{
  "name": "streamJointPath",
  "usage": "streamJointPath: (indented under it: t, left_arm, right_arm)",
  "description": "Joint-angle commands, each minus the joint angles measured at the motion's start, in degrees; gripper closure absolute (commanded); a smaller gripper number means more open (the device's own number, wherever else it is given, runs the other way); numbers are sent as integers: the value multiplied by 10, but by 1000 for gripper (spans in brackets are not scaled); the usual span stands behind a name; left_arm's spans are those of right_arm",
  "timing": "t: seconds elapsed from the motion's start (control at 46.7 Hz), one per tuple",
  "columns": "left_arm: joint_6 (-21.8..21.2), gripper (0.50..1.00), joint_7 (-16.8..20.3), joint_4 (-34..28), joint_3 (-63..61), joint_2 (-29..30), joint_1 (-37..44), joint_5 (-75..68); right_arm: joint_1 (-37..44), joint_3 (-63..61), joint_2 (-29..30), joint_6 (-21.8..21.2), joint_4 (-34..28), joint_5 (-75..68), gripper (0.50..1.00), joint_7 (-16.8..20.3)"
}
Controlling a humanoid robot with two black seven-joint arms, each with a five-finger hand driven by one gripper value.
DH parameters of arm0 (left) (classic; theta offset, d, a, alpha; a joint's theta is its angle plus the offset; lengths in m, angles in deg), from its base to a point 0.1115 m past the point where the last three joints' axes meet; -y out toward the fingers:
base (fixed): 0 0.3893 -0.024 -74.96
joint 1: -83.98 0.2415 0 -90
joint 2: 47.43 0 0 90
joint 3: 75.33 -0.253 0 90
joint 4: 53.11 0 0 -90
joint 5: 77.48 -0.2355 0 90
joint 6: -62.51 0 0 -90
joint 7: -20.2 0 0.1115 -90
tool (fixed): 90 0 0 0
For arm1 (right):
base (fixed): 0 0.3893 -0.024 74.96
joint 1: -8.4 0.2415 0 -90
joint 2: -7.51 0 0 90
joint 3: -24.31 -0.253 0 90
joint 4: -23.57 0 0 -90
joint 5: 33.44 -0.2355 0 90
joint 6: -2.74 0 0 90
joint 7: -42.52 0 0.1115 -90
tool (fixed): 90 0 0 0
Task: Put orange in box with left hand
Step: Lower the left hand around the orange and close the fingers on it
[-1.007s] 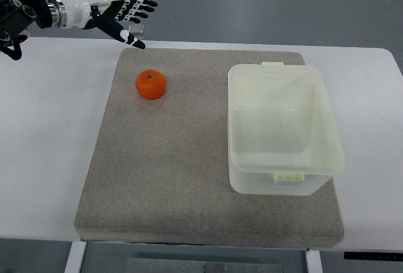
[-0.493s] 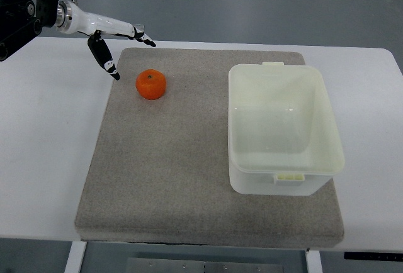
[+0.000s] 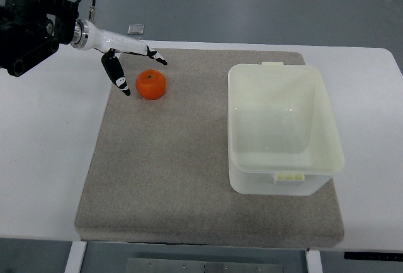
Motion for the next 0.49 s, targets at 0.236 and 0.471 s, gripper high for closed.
streamJointPath:
  t: [0.236, 0.471]
  left_arm:
    - [-31, 516, 0, -32, -2, -46, 14, 0]
    - [-60, 516, 0, -59, -5, -58, 19, 0]
  right_arm:
    - [0, 0, 0, 0, 0, 0, 574, 0]
    - [0, 0, 0, 0, 0, 0, 574, 0]
